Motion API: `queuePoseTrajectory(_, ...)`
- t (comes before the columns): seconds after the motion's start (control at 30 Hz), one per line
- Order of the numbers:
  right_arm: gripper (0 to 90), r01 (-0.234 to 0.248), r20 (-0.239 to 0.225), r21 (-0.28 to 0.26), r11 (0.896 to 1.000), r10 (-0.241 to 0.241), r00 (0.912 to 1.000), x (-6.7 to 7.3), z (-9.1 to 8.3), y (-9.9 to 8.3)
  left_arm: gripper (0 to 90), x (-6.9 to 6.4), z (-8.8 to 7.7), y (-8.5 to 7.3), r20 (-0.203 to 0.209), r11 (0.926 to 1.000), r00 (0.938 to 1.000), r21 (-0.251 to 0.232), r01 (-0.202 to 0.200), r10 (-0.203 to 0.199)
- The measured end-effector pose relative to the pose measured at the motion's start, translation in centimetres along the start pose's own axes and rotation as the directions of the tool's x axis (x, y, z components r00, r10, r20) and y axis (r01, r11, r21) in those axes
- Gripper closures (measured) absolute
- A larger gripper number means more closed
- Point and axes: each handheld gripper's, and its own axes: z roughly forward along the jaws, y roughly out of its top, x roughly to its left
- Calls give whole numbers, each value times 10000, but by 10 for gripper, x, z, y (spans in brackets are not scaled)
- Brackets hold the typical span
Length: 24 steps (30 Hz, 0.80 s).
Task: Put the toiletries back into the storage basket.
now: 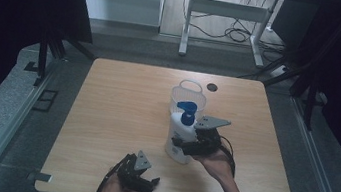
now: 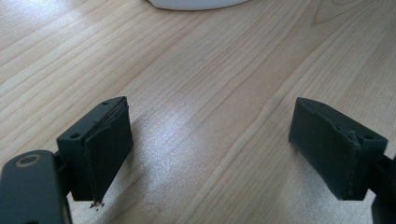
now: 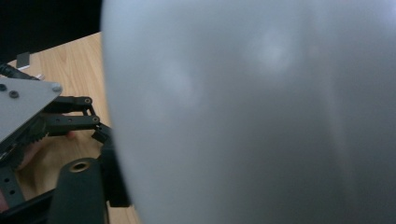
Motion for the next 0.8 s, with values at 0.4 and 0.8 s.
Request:
queuePoseTrajectory(0.4, 368, 304, 297, 236, 9993, -311, 9991, 1, -2, 2, 127, 0, 0, 0, -2, 10000, 10000, -6, 13, -13)
queuePoseTrajectory(0.8, 370, 519, 140, 98, 9986, -521, 9985, 0, -14, 15, 127, 0, 0, 0, -6, 10000, 10000, -22, 29, -29)
